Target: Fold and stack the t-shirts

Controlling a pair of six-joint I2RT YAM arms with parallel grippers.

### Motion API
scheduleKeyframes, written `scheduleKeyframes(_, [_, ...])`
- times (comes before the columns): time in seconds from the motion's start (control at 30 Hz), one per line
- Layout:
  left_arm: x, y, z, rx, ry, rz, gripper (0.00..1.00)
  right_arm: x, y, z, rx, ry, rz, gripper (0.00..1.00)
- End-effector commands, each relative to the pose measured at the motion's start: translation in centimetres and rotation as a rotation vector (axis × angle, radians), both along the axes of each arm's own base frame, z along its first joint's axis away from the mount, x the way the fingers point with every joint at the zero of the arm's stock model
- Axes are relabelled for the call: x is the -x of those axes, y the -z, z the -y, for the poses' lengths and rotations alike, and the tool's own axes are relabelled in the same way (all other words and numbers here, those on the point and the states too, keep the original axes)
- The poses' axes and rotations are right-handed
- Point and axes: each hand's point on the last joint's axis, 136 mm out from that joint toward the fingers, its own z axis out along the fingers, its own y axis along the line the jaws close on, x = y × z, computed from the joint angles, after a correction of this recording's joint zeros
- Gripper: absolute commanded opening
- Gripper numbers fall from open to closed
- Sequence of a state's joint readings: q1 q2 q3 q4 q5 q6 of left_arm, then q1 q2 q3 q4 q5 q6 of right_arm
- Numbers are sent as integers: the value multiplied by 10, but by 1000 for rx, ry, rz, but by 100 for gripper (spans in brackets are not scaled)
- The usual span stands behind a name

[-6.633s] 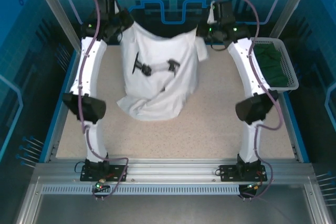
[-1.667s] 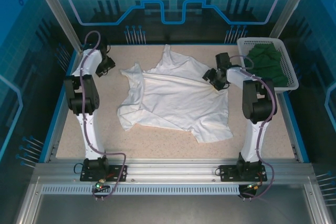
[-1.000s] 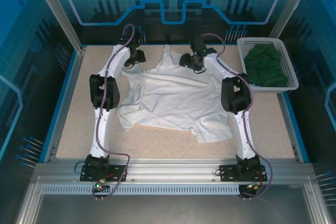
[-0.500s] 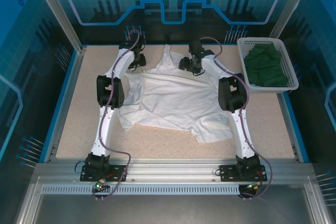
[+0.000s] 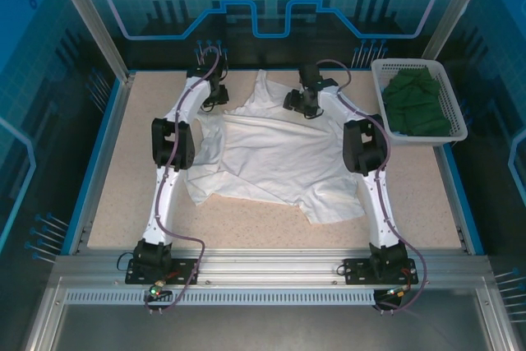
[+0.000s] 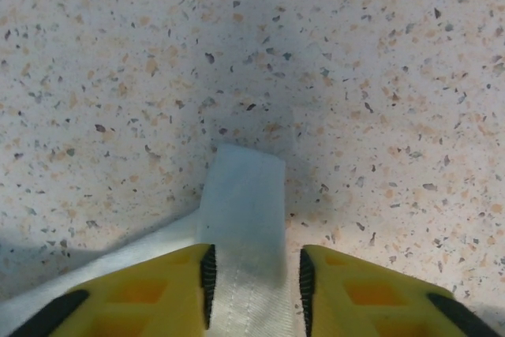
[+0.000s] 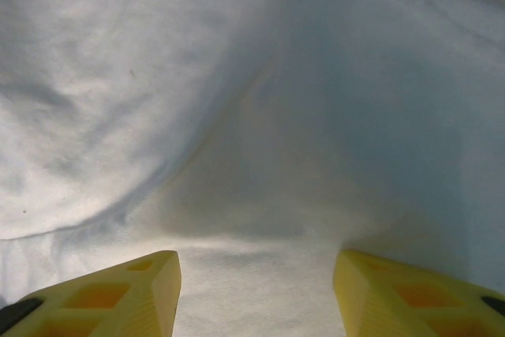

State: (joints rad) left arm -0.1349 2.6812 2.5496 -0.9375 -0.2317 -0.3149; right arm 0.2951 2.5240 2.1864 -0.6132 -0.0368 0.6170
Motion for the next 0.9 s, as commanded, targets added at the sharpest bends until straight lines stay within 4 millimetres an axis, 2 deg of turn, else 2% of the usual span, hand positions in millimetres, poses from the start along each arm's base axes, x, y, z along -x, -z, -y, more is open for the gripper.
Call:
scheduleKeyframes(0.0, [7,15,3,4,1,-42,38,3,13,6,1,25,-48,56])
scheduleKeyframes(0.07, [9,17,3,4,0,-50,38,3,13,7,-1,30,-49,55])
scheduleKeyframes(0.3, [11,12,1,-1,-12,-47,12,3,15,15,1,69,-62,54])
scheduleKeyframes(0.37, [10,7,0,-6,-15,-35,7,3,17,23,8,98,-74,53])
scheduleKeyframes(0.47, [6,-13,-4,-22,-14,12,0,3,22,40,20,164,-102,51])
scheduleKeyframes(0.67, [-2,-71,-23,1,-43,210,0,5,25,77,35,308,-140,50])
scheduleKeyframes(0.77, [-1,-85,-37,29,-66,256,0,7,26,93,31,378,-151,51])
scheduleKeyframes(0.87, [5,-88,-56,49,-99,275,0,4,26,103,11,424,-148,52])
